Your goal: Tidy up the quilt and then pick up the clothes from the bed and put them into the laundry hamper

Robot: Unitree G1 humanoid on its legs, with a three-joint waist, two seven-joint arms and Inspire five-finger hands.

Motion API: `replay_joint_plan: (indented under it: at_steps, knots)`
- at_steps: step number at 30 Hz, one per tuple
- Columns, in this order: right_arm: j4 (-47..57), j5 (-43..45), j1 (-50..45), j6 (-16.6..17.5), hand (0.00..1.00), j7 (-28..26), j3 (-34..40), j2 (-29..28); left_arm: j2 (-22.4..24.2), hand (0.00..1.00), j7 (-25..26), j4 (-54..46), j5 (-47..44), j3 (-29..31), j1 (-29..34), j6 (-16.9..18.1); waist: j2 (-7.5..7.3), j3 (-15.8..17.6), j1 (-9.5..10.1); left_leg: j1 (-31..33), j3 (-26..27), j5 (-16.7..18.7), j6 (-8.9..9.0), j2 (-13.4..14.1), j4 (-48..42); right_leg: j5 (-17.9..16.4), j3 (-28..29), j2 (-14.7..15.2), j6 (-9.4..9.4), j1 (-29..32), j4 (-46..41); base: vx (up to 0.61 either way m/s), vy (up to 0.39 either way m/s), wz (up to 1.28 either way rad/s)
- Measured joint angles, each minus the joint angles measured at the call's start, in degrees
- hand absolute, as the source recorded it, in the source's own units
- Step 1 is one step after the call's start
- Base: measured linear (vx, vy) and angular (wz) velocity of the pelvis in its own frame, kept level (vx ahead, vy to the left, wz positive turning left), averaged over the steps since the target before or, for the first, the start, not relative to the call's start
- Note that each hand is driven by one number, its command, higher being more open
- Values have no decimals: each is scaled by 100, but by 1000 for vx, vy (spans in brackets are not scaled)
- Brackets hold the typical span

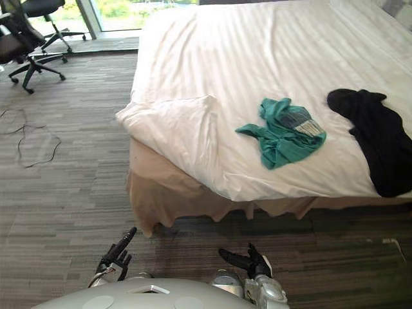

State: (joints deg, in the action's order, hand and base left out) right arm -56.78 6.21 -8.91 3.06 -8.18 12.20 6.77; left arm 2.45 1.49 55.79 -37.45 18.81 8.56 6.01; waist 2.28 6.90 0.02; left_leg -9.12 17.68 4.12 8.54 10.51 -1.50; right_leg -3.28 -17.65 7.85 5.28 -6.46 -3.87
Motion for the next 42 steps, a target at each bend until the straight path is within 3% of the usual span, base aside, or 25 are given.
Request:
replay_joint_plan:
  at_steps: [4, 7, 14, 16, 20, 23, 26, 29, 31, 36, 39, 42]
  knots:
    - [-200, 446, 4, -434, 100, -67, 11, -108, -193, 100, 813, -142, 240, 289, 142, 295, -239, -170, 78, 79, -90, -115, -6, -89, 169, 131, -121, -3, 43, -66, 310, -18, 5, 16]
    - [-204, 725, -76, -715, 100, -237, 20, -144, -473, 100, 1558, -1073, 737, 521, 125, 394, -324, -220, 128, 93, -176, -258, -16, -147, 386, 183, -274, 11, 59, -72, 407, -15, 3, 16]
    - [-200, 1470, -148, -918, 100, -324, 83, 14, -1788, 100, 2149, -2572, 995, 1153, -637, 718, -149, -340, 127, 81, -188, -367, -23, -204, 623, 254, -347, 18, 100, -72, 572, 11, 9, 4]
    - [-199, 1537, -174, -998, 100, -323, 148, 35, -2274, 100, 2289, -2984, 1595, 1125, -960, 744, -115, -367, 125, 92, -163, -368, -22, -208, 621, 302, -349, 17, 97, -86, 654, 31, 10, -1]
    - [-190, 1837, -220, -1010, 100, -293, 303, 22, -2814, 100, 2446, -3442, 2722, 758, -1540, 696, -70, -390, 114, 55, -36, -368, -21, -197, 620, 348, -299, 18, 85, -108, 716, 14, 4, -9]
    - [-128, 1953, -259, -1013, 100, -258, 356, 10, -3237, 100, 2330, -3609, 3660, 186, -2187, 508, -39, -430, 83, 59, 102, -368, -21, -187, 619, 387, -183, 8, 68, -33, 717, -24, 6, -21]
    - [-51, 1953, -264, -1086, 100, -251, 421, -14, -3734, 100, 1803, -3481, 4028, -191, -2891, 409, 7, -487, -53, 61, 310, -368, -20, -180, 619, 446, 53, -7, 40, 102, 717, -48, 3, -33]
    - [-57, 1930, -352, -1148, 100, -197, 518, -73, -3839, 100, 1409, -3187, 4305, -577, -3740, 389, 48, -532, -190, 39, 440, -368, -20, -184, 620, 495, 185, -11, 26, 162, 718, -52, -4, -24]
    - [-53, 1920, -404, -1113, 100, -155, 523, -106, -3896, 100, 1179, -2851, 4572, -1077, -4166, 189, 75, -555, -266, -55, 612, -368, -20, -189, 620, 529, 289, -14, 21, 163, 717, -66, -6, -30]
    - [51, 1892, -396, -1041, 100, -75, 473, -210, -3718, 100, 933, -2214, 5499, -1862, -4479, -418, 112, -601, -594, -58, 823, -368, -19, -193, 623, 614, 465, -25, 12, 298, 716, -79, -13, -24]
    - [86, 1881, -405, -1060, 100, 14, 346, -205, -3484, 100, 883, -1961, 5598, -1880, -4481, -702, 107, -604, -651, -45, 939, -372, -14, -194, 623, 660, 565, -32, 17, 388, 711, -87, -28, -22]
    - [146, 1873, -434, -1181, 100, 121, 273, -178, -3239, 100, 766, -1689, 5601, -2071, -4489, -1219, 73, -626, -669, 61, 1043, -382, 0, -189, 649, 683, 672, -41, 28, 538, 693, -63, -30, -12]
